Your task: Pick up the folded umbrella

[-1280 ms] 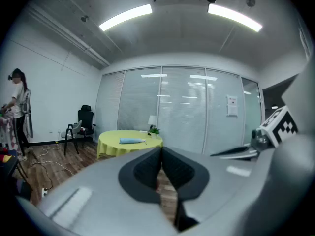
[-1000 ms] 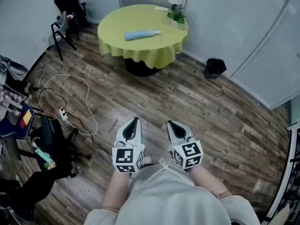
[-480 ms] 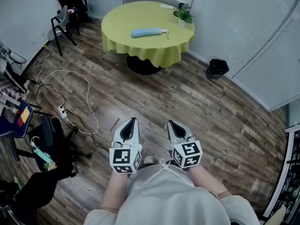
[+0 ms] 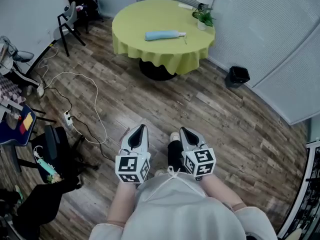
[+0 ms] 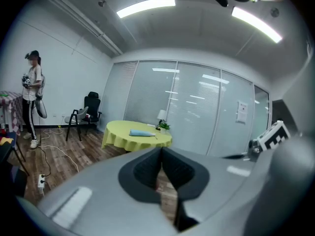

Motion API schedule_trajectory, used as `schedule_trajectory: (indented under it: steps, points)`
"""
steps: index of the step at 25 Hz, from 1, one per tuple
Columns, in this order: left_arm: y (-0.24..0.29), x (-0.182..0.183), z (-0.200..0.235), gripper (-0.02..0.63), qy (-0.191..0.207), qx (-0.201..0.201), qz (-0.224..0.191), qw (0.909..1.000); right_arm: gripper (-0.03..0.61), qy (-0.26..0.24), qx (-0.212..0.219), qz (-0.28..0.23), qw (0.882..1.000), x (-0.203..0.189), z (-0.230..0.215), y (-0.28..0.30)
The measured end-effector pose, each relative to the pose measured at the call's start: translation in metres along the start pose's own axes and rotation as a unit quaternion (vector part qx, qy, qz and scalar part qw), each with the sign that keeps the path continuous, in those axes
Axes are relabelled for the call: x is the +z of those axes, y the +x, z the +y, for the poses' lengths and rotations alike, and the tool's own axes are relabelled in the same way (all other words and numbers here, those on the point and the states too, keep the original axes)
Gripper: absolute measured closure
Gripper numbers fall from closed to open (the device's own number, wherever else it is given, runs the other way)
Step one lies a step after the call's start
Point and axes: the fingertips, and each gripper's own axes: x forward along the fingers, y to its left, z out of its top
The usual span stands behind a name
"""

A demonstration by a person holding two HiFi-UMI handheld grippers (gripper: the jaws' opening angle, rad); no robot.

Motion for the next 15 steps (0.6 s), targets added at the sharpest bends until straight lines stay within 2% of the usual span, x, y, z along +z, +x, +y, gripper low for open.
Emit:
schedule_trajectory:
  steps: [6, 10, 15]
  points:
    - [0.067, 0.012, 0.022, 0.607, 0.039, 0.04, 0.013, 0.9984, 0.58, 0.006, 0.012, 0.002, 1.0, 0.027, -0.048, 0.06]
    - [0.123, 0.034, 0.027, 0.607, 0.036, 0.054, 0.015, 0.9978, 0.58, 0.004, 0.027, 0.0, 1.0, 0.06, -0.086, 0.102]
    - [0.21, 0.062, 0.019, 0.607, 0.042, 0.053, 0.012, 0.9976, 0.58, -0.003, 0.046, 0.003, 0.999, 0.1, -0.145, 0.159]
